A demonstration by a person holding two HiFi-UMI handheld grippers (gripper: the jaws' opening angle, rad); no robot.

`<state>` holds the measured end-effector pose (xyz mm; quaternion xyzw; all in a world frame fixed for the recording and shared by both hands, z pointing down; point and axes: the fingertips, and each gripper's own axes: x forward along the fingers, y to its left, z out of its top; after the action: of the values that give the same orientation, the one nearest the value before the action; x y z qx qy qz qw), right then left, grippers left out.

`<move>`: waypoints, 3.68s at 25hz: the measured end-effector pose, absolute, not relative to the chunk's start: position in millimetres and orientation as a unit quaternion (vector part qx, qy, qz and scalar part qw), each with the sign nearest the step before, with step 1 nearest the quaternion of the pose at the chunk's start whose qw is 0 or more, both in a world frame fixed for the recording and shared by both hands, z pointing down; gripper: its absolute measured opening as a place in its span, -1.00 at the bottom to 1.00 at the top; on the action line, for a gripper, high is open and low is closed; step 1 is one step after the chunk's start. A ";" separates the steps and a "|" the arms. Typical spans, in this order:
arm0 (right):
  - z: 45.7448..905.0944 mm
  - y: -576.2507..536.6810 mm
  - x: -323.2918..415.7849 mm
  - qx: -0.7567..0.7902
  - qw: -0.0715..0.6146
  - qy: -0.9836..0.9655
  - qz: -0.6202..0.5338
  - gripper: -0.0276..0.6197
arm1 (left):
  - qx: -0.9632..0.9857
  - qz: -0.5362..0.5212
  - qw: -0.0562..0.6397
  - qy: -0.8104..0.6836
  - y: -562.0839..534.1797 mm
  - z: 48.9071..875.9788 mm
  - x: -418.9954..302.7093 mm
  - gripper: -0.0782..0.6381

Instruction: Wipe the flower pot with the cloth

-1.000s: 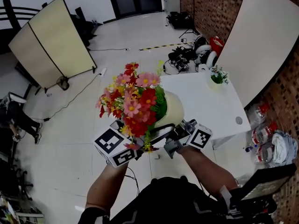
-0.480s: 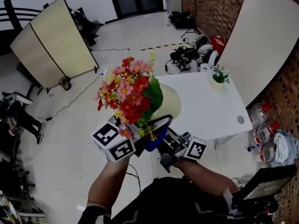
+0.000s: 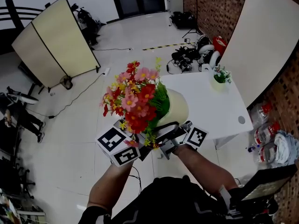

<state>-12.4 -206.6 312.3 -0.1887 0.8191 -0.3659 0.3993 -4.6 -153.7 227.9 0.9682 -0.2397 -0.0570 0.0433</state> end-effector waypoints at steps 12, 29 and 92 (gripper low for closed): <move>317.0 -147.1 -20.6 -0.138 0.414 0.805 -0.401 -0.75 | 0.951 -0.059 0.048 -0.299 -198.0 237.3 -41.9 0.74; 333.6 -200.6 -7.4 -0.170 0.411 0.791 -0.420 -0.75 | 0.969 -0.069 0.074 -0.225 -163.5 249.6 -12.8 0.74; 474.7 -131.0 83.4 -0.541 0.101 0.817 -0.173 -0.75 | 0.980 0.173 -0.019 -0.101 -231.3 687.7 -34.0 0.74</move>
<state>83.4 -131.0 474.7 -0.5407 0.8171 -0.1729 0.1007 -34.0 -231.3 687.7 0.9797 -0.1007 0.1725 -0.0188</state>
